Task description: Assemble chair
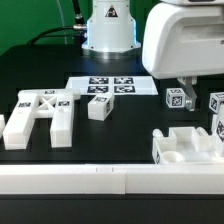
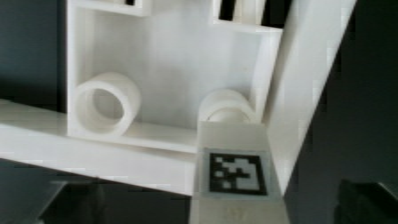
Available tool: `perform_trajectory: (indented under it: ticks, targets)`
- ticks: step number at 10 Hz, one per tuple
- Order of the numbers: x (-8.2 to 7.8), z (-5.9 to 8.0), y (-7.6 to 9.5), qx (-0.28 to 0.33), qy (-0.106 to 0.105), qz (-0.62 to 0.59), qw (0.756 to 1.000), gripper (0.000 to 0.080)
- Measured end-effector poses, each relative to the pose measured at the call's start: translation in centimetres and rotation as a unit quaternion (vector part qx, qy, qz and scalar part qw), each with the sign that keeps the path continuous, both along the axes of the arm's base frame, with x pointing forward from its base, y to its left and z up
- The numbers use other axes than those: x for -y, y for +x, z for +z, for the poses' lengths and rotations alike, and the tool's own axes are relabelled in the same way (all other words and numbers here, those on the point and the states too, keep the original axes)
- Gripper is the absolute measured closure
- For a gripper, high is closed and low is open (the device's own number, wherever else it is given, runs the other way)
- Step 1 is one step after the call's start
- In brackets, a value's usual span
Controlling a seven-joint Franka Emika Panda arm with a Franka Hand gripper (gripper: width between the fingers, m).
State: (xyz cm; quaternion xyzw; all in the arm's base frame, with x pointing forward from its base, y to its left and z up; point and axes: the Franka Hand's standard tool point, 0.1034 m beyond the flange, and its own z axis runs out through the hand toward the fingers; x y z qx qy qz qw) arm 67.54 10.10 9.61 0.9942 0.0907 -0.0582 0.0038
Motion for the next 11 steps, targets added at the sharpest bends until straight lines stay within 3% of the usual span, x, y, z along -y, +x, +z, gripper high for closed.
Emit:
perform_trajectory:
  ticks: [1,7,9,10,11]
  targets:
    - [-0.09,-0.02,1.16,0.006,0.001,0.000,1.000,0.0150]
    - [-0.23,-0.48,1.49,0.006,0.000,0.002,1.000,0.0150]
    - [-0.20,-0.50,1.50,0.006,0.000,0.003,1.000,0.0411]
    - [-0.20,-0.50,1.50,0.006,0.000,0.003,1.000,0.0411]
    - [-0.20,-0.49,1.51,0.006,0.000,0.001,1.000,0.0505]
